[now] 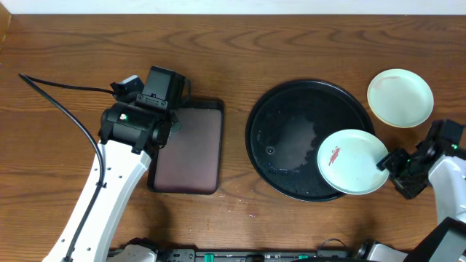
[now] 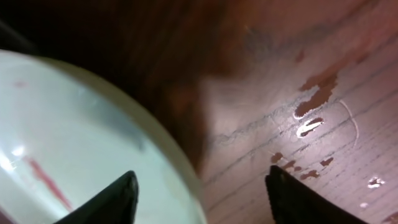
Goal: Clean dirty plates on tray and stack at the side
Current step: 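Grasp the second white plate with the right gripper and pull it onto the tray center, then move the sponge with the left gripper onto the second white plate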
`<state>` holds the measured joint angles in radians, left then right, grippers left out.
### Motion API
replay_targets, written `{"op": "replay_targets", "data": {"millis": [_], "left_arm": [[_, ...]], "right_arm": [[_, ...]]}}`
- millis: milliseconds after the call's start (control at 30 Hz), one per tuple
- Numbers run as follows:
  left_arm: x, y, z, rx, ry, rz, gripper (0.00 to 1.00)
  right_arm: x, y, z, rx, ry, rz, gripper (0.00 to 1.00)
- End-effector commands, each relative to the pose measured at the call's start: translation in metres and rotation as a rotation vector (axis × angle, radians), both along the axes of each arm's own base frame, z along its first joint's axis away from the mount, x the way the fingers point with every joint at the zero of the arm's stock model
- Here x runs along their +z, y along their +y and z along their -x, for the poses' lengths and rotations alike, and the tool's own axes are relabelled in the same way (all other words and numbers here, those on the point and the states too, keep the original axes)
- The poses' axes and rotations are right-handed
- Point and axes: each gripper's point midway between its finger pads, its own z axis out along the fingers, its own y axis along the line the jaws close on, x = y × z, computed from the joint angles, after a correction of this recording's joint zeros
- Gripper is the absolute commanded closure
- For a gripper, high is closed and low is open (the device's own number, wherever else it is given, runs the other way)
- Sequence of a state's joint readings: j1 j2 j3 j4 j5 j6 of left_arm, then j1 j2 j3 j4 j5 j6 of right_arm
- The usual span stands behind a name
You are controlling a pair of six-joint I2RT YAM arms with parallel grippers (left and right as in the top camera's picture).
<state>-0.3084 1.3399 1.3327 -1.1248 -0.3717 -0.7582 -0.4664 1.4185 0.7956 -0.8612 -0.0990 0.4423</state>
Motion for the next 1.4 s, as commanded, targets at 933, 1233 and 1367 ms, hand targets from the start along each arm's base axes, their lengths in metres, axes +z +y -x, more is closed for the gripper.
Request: {"op": "replay_targets", "data": {"millis": [933,1233,1367], "left_arm": [[-0.005,-0.003,-0.004,-0.004,0.006,0.013,0.93],[-0.016,-0.005,-0.007,-0.032,0.050,-0.003,0.93],[-0.024,-0.006,-0.011,-0.033,0.076,-0.010,0.93]], "right_arm": [[0.045,0.113,-0.098,0.465,-0.298,0.002,0.99],[0.009,0.137,-0.103,0.795,-0.246,0.048,0.99],[-0.004,0.153,-0.102,0.897,-0.253,-0.036,0.99]]}}
